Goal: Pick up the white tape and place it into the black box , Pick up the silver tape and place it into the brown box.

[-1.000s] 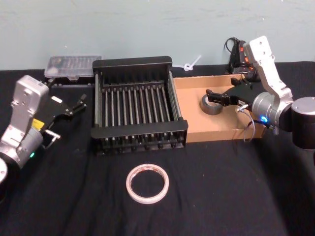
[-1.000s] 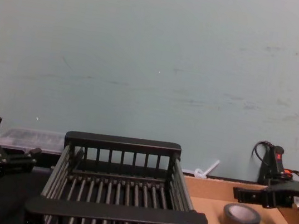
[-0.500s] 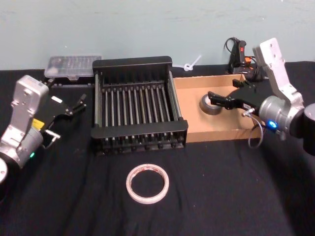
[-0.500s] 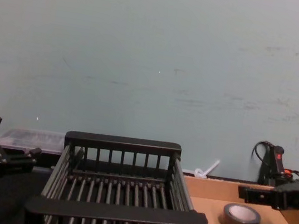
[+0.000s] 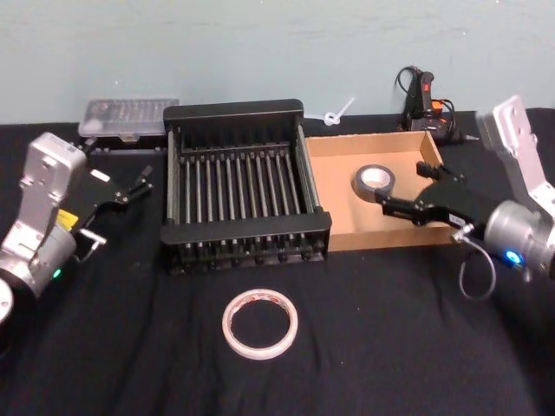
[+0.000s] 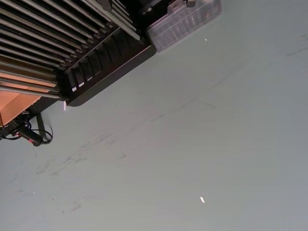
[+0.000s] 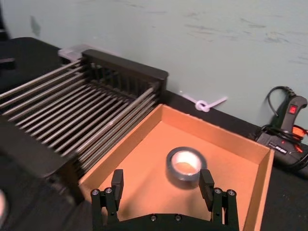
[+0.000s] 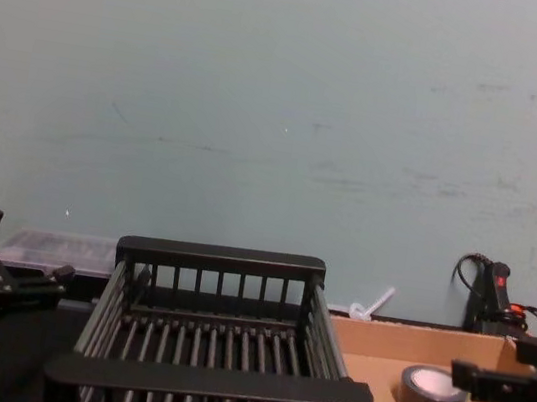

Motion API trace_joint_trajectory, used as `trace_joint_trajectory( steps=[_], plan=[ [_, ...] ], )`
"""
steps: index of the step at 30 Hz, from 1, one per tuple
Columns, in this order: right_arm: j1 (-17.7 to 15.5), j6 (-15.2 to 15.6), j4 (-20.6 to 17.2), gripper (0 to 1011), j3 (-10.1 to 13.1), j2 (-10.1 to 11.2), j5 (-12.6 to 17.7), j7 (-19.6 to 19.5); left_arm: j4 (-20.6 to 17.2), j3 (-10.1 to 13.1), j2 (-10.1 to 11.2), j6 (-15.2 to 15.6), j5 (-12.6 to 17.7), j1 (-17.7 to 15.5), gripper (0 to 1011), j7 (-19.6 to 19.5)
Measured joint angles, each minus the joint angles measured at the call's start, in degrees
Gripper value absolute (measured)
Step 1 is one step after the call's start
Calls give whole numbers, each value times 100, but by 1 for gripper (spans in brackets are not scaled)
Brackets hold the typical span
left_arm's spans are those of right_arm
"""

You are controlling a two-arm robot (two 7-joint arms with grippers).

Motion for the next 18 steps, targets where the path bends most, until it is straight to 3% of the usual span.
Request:
trace_joint_trajectory(
  steps=[8,18],
  plan=[
    [-513,-327,-385,1003,-39,362,199,266,0,0,0,0,0,0,1002,0],
    [-692,-554,-453,1002,-366,569,327,657,0,0,0,0,0,0,1001,0]
  ],
)
